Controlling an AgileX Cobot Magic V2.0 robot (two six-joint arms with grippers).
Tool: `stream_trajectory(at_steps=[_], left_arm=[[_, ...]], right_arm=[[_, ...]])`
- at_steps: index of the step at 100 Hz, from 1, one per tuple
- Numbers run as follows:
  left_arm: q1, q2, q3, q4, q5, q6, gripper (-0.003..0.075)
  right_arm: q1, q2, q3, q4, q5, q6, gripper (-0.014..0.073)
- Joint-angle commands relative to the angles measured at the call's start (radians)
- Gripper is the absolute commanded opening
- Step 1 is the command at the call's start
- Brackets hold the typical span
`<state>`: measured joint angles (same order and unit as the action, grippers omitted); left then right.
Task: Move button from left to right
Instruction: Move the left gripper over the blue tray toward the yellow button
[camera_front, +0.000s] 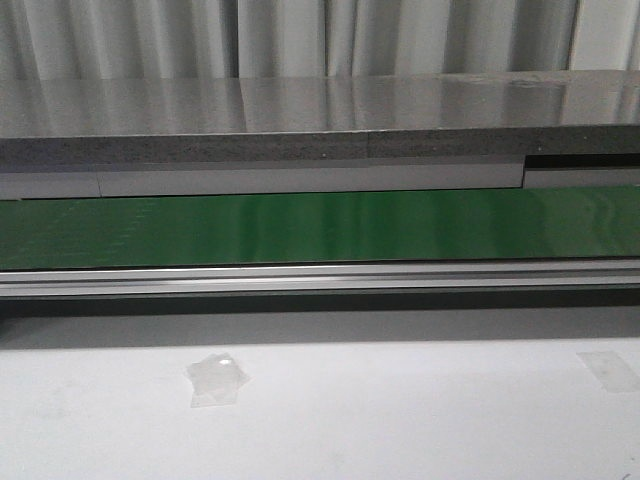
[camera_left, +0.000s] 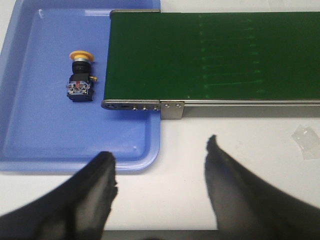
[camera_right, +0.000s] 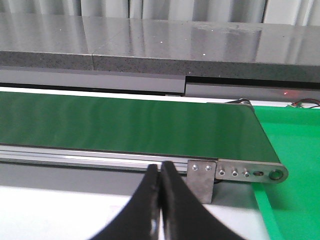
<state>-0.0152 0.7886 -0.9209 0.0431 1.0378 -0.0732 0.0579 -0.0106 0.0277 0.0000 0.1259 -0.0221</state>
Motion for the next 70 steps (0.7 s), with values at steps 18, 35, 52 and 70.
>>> stream_trajectory(at_steps=[18, 35, 52, 70], left_arm=[[0.001, 0.002, -0.034, 0.006, -0.084, -0.006, 0.0554], [0.001, 0.054, -0.069, 0.074, -0.114, -0.041, 0.0554], [0.061, 0.189, -0.142, 0.115, -0.161, -0.051, 0.0554], [0.194, 0.354, -0.236, 0.088, -0.214, -0.041, 0.0554]], right_arm=[[0.0, -0.019, -0.016, -0.012, -0.09, -0.004, -0.0068], [0.0, -0.019, -0.016, -0.012, -0.09, -0.004, -0.0068], [0.0, -0.019, -0.016, -0.012, -0.09, -0.004, -0.0068], [0.0, -0.019, -0.016, -0.012, -0.09, -0.004, -0.0068]])
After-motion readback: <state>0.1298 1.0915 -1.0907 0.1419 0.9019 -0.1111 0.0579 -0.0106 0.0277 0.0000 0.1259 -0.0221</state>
